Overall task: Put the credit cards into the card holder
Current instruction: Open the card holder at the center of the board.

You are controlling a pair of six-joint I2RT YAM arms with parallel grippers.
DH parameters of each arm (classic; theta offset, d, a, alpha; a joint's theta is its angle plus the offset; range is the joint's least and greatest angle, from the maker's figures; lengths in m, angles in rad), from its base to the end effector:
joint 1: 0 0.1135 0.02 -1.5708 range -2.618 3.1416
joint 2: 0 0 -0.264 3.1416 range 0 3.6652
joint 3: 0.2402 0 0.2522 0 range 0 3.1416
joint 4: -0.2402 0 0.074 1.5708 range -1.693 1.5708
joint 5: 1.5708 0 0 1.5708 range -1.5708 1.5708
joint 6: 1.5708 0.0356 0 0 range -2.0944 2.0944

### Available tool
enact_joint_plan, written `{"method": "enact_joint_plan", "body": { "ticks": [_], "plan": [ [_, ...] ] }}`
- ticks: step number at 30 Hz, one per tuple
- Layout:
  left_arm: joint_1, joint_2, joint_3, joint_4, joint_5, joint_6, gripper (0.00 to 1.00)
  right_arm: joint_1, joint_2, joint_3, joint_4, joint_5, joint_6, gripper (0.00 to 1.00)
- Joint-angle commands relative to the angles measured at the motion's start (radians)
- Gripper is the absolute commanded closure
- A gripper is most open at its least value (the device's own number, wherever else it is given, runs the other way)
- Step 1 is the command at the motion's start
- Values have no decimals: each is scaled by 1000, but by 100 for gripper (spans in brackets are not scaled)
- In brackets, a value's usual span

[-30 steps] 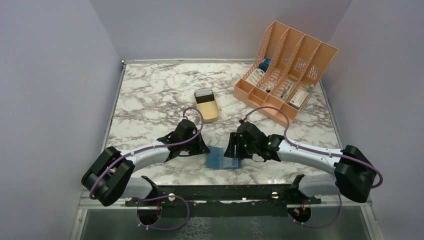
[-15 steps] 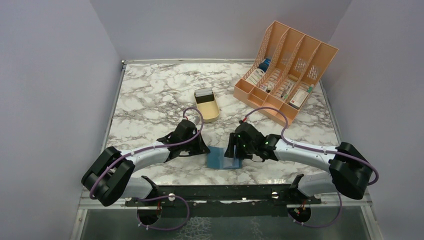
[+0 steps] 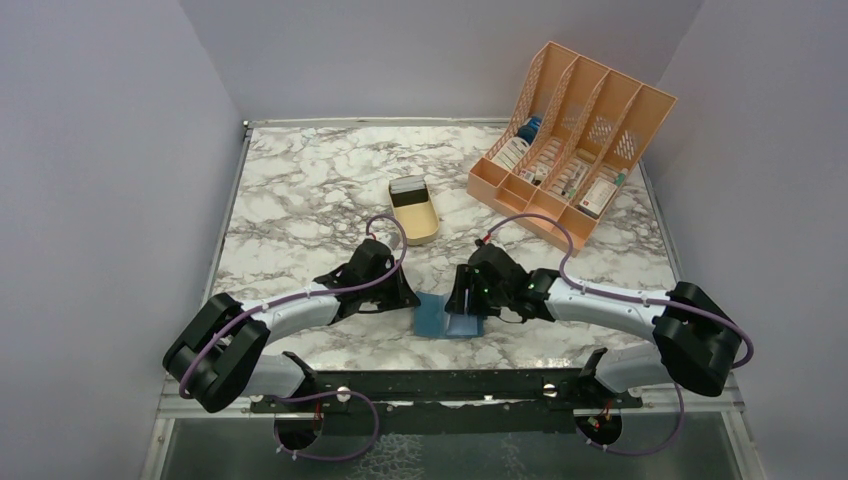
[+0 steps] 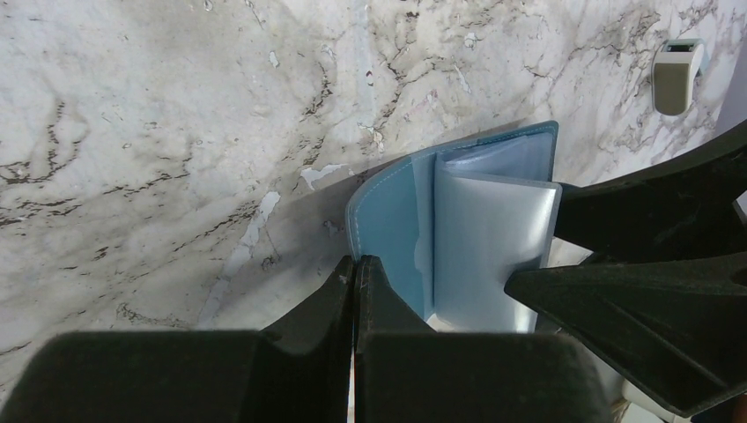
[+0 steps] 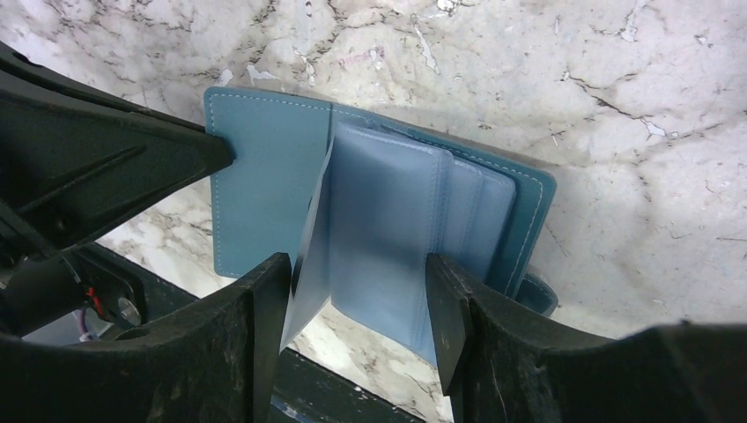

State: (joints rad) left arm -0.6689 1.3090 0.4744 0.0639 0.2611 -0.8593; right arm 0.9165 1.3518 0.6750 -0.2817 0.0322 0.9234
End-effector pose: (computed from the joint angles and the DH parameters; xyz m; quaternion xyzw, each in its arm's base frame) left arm 0.1813 -0.1550 0.1518 -0.0363 0.9139 -0.3537 0.1958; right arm 0.1556 0.2010 0.1749 0.0081 0.9534 0.2304 0.1948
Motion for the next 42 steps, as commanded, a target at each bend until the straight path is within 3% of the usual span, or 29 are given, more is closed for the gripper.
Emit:
{"method": "enact_joint_plan", "body": {
  "ticks": [1,42],
  "plan": [
    [-2,3,-14,20,21,-3,100,2,-7,-16,80,-36,2,42],
    [-2,16,-14,22,30,-7,100,2,-40,-89,292,-178,-17,41]
  ]
}}
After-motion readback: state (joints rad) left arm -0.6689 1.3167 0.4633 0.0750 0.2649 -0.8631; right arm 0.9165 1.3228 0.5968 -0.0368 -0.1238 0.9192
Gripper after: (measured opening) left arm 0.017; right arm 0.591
